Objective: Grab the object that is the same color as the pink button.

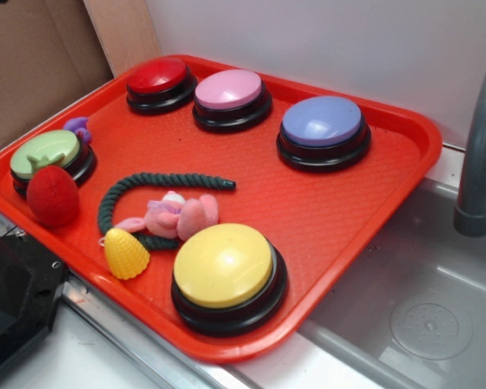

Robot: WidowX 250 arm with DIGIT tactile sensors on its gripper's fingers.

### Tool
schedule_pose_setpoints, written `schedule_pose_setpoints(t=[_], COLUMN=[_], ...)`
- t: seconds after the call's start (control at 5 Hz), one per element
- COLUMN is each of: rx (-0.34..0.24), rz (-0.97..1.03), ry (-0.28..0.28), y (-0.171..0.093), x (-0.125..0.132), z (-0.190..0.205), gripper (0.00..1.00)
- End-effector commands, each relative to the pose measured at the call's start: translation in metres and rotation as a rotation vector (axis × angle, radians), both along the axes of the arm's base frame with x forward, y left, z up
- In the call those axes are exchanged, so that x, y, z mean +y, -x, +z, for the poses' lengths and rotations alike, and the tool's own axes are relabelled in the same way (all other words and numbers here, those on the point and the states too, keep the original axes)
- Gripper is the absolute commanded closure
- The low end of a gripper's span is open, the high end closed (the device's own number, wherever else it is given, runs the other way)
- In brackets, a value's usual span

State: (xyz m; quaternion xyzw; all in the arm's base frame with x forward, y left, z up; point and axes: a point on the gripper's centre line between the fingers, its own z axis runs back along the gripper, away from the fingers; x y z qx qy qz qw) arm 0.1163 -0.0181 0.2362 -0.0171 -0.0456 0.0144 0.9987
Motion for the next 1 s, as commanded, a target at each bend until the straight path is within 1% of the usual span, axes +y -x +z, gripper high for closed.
schedule_pose_setpoints(t=[0.0, 0.2, 0.4, 0.6, 0.8], rx=[0.0, -0.007, -0.018, -0.101, -0.139], rz=[0.0, -0.226, -0.302, -0.454, -0.611], ry=[0.0, -0.009, 0.038, 0.013, 0.093], y=[0.0, -0.016, -0.031, -0.04, -0.048], x=[0.0, -0.007, -0.007, -0.018, -0.031], z=[0.0, -0.017, -0.043, -0.064, -0.092], gripper=[0.0, 0.0, 0.0, 0.0, 0.0])
